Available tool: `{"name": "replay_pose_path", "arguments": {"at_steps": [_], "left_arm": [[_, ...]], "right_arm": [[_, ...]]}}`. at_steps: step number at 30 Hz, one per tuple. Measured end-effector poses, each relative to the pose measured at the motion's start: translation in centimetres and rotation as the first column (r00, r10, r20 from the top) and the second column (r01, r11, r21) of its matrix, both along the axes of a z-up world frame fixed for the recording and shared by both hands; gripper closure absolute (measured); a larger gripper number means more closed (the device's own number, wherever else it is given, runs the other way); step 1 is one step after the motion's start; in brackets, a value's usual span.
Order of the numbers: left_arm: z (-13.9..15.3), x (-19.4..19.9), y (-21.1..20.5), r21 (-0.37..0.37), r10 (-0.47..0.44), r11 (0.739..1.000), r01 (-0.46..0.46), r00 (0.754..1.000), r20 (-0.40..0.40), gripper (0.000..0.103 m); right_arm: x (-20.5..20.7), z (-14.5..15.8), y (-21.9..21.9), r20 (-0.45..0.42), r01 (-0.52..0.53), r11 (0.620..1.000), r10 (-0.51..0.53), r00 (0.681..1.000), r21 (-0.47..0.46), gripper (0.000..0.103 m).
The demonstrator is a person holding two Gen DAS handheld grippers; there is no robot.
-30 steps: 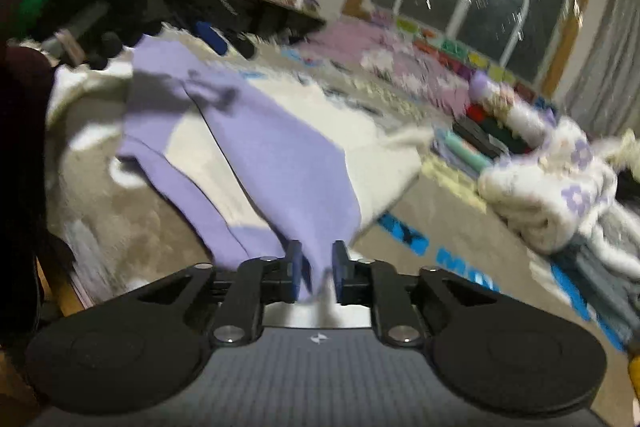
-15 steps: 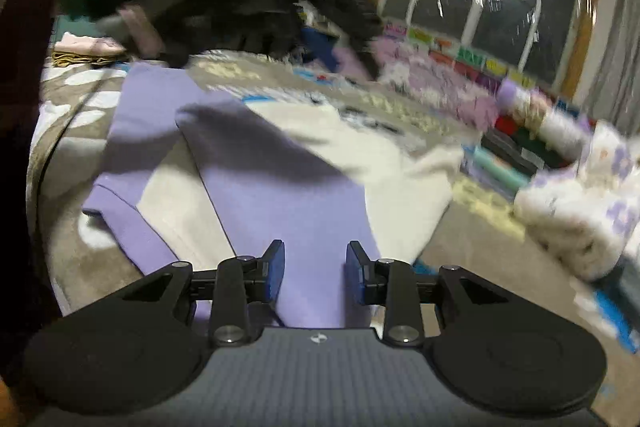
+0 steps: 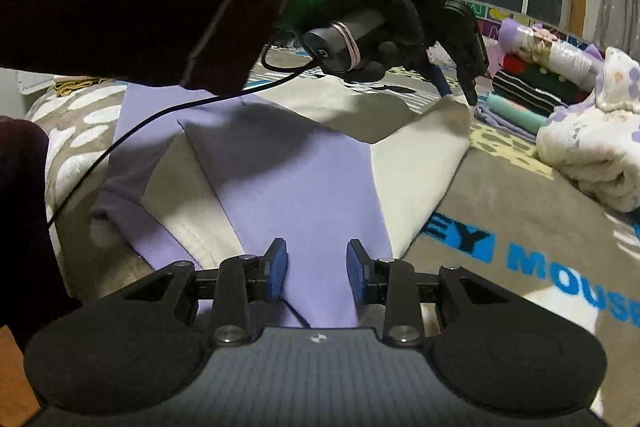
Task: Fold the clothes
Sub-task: 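Move the left gripper across the sweatshirt to the other lavender sleeve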
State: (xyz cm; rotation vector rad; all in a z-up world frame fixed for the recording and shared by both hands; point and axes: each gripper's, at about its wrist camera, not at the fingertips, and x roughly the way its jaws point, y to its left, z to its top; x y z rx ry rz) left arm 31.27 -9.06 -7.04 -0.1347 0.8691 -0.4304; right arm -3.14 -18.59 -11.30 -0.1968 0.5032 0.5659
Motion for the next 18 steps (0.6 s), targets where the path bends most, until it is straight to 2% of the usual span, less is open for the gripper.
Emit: {"name": "replay_pose_path", "arguments": {"at_steps": [2,3,4,6,9,13,18], "left_arm": [[-1.1,0.6,1.4,-0.095,0.048,0.994,-0.051,0.998,-0.037,0.094],[-1.5,0.6,2.7,-0.209,0.079,0.974,-0.088,0.995,-0.054,0.097],[-2.2,0.7,4.1,-0.311,0.113,0.941,-0.133,0.990,-0.081,0.097],[-3.5,0.9,5.3,-0.361,0.155,0.913,-0.191,0.980,-0.126,0.097],[-4.7,1.2,5.1,-0.281,0.162,0.938,-0.202,0.974,-0.159,0.096],[-2.8,0.8,3.6,-0.154,0.140,0.977,-0.149,0.988,-0.065,0.096],[0.4,-1.4,2.2,-0.021,0.087,0.996,-0.085,0.990,0.115,0.096]], "right_arm": [[0.2,0.0,-0.2,-0.008,-0.001,1.000,0.001,1.000,0.013,0.069],[0.3,0.0,-0.3,-0.012,-0.002,1.000,0.002,1.000,0.019,0.069],[0.3,-0.1,-0.4,-0.015,-0.003,1.000,0.003,1.000,0.025,0.069],[0.3,-0.1,-0.6,-0.019,-0.003,0.999,0.004,1.000,0.036,0.069],[0.3,-0.2,-0.6,-0.021,-0.003,0.999,0.004,1.000,0.042,0.069],[0.3,-0.2,-0.6,-0.022,-0.002,0.999,0.003,1.000,0.044,0.069],[0.2,-0.2,-0.6,-0.021,-0.001,0.999,0.002,1.000,0.041,0.069]]}}
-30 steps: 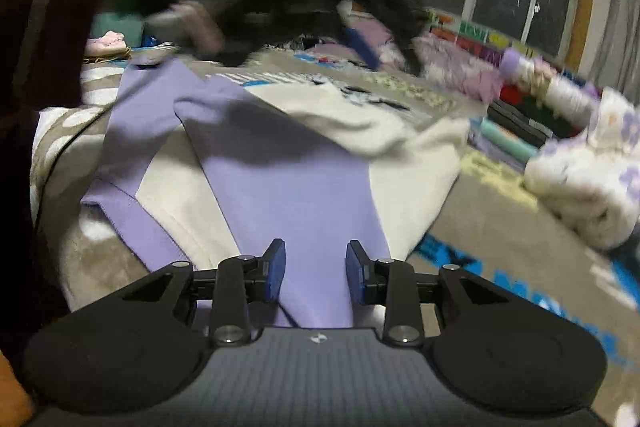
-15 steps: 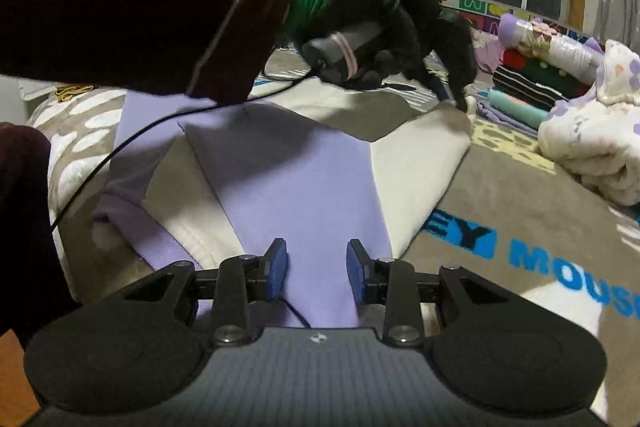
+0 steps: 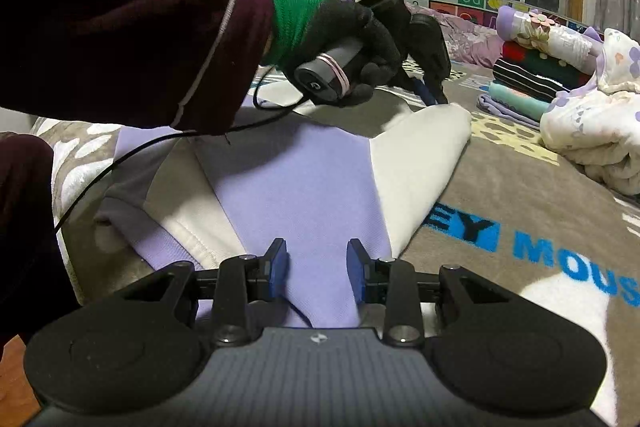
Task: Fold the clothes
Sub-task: 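Lower the left gripper onto the lavender sleeve cuff and grasp it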
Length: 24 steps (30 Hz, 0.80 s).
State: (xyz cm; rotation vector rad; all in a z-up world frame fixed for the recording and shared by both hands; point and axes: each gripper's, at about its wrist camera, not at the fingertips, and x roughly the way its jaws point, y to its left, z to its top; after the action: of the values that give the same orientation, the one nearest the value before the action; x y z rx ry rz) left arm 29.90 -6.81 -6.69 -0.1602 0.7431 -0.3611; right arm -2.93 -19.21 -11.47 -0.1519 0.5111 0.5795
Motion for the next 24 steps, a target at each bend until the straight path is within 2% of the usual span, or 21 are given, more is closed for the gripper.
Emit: {"name": "replay_pose_path", "arguments": {"at_steps": [1,4,6,7,9,10,11,13,14,15,17,19,22,24], "left_arm": [[0.7,-0.6,-0.3,0.016,-0.018,1.000,0.018,0.999,0.031,0.096],[1.4,-2.2,-1.6,0.030,-0.113,0.993,0.111,0.992,0.056,0.096],[0.6,-2.5,-3.0,0.093,-0.145,0.986,0.142,0.989,0.030,0.096],[-0.5,-2.0,-3.7,0.128,-0.138,0.982,0.138,0.990,-0.007,0.096],[-3.3,-0.7,-4.1,0.143,-0.143,0.978,0.155,0.985,-0.092,0.094],[-3.3,-0.6,-3.9,0.129,-0.152,0.979,0.160,0.986,-0.076,0.093],[-2.6,-0.6,-3.4,0.103,-0.141,0.983,0.150,0.986,-0.087,0.093],[-0.8,-1.6,-2.3,0.038,-0.123,0.991,0.126,0.990,-0.064,0.083],[0.1,-2.5,-2.0,0.046,-0.118,0.992,0.119,0.993,-0.031,0.074],[1.0,-3.7,-1.4,0.065,-0.103,0.993,0.103,0.995,0.001,0.071],[2.2,-6.0,0.2,0.053,-0.084,0.995,0.083,0.996,0.032,0.070],[3.2,-8.6,2.4,0.038,-0.035,0.999,0.033,0.998,0.050,0.059],[4.0,-12.9,6.4,-0.007,0.059,0.998,-0.059,0.996,0.070,0.056],[4.0,-15.7,9.2,-0.040,0.133,0.991,-0.130,0.989,0.071,0.048]], "right_arm": [[0.0,0.0,0.0,0.000,0.000,1.000,0.000,1.000,0.000,0.069],[-0.1,0.0,0.0,-0.001,0.001,1.000,-0.001,1.000,0.001,0.069],[-0.1,0.1,0.0,-0.003,0.000,1.000,0.000,1.000,0.003,0.069],[-0.1,0.1,-0.1,-0.005,-0.001,1.000,0.001,1.000,0.005,0.069],[0.0,0.1,-0.1,-0.007,-0.002,1.000,0.002,1.000,0.006,0.069],[0.1,0.1,-0.1,-0.008,-0.002,1.000,0.002,1.000,0.006,0.069],[0.1,0.1,-0.1,-0.008,-0.002,1.000,0.002,1.000,0.005,0.069],[0.1,0.1,-0.1,-0.010,-0.003,1.000,0.003,1.000,0.006,0.069],[0.1,0.1,-0.1,-0.012,-0.003,1.000,0.003,1.000,0.007,0.069],[0.1,0.1,-0.1,-0.012,-0.004,1.000,0.004,1.000,0.006,0.069],[0.1,0.1,-0.1,-0.012,-0.005,1.000,0.005,1.000,0.005,0.069],[0.0,0.2,-0.2,-0.016,-0.004,1.000,0.004,1.000,0.010,0.069],[-0.5,0.4,-0.4,-0.020,-0.011,1.000,0.011,1.000,0.018,0.067],[-1.1,0.6,-0.5,-0.014,-0.018,1.000,0.018,1.000,0.011,0.067]]}}
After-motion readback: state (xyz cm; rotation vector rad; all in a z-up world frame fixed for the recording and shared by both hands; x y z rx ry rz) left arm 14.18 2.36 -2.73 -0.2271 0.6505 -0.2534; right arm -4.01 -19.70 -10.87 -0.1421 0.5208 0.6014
